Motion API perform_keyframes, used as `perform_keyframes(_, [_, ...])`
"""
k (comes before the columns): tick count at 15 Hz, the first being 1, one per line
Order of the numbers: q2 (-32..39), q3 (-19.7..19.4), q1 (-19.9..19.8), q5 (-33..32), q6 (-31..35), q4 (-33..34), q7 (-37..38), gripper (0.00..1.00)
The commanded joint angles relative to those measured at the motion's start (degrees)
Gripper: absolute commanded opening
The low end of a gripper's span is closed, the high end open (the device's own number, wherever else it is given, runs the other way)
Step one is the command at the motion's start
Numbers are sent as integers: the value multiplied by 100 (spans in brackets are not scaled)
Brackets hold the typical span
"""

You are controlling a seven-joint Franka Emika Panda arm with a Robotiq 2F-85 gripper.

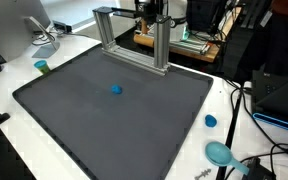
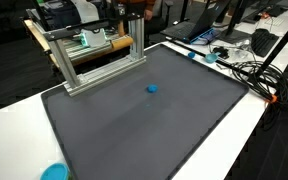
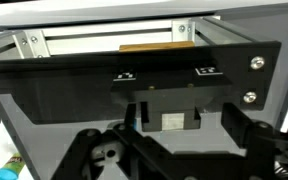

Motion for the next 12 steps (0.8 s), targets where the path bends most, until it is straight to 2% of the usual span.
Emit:
perform_keyframes(1, [164, 57, -50, -142, 81, 70, 114, 86])
perform_keyframes(4, [239, 46, -39, -149, 19, 85, 91, 76])
perform_keyframes(12, [223, 16, -87, -220, -88, 57, 80, 70])
